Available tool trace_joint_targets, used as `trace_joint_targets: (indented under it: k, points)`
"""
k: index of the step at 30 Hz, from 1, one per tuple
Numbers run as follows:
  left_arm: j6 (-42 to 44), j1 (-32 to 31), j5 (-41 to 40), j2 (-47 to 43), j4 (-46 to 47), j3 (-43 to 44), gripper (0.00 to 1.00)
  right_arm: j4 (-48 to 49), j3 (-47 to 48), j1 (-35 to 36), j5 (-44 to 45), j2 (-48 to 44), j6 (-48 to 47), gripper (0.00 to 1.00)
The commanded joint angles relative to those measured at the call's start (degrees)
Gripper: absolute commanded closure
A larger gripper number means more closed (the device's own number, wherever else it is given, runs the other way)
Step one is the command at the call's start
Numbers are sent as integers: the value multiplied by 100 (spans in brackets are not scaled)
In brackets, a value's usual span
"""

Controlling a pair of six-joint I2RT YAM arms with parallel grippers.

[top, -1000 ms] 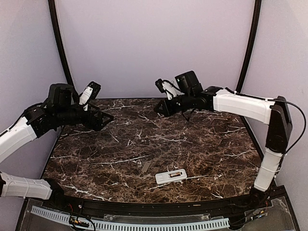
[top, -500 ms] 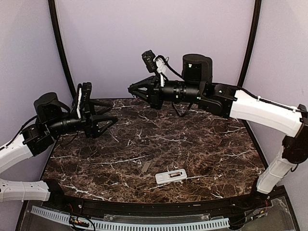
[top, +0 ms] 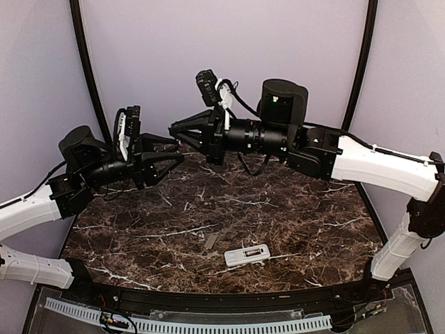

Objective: Load the batteries into the remote control
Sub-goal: Pass from the right arm to the left

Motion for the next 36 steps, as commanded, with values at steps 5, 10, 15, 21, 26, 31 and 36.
trace_joint_targets:
  k: [5,10,15,21,26,31,36]
  points:
    - [-98,-88,395,26,349,211,42,342,71,40,63,-36,-11,100]
    - [-150,-119,185,48,429,247,43,686,-83,58,401,-53,260,100]
    - [-208,-131,-2,137,470,324,47,937,-206,107,612,-47,339,100]
    - [-215,-132,-207,173,496,403,50,864,-228,136,588,-47,340,100]
    - [-288,-134,-288,236,526,465,54,832,-252,139,619,-40,343,100]
    - [-316,-135,-241,281,601,485,55,816,-289,147,694,-36,299,100]
    - [-327,-144,-248,261,611,496,57,769,-299,144,725,-38,261,100]
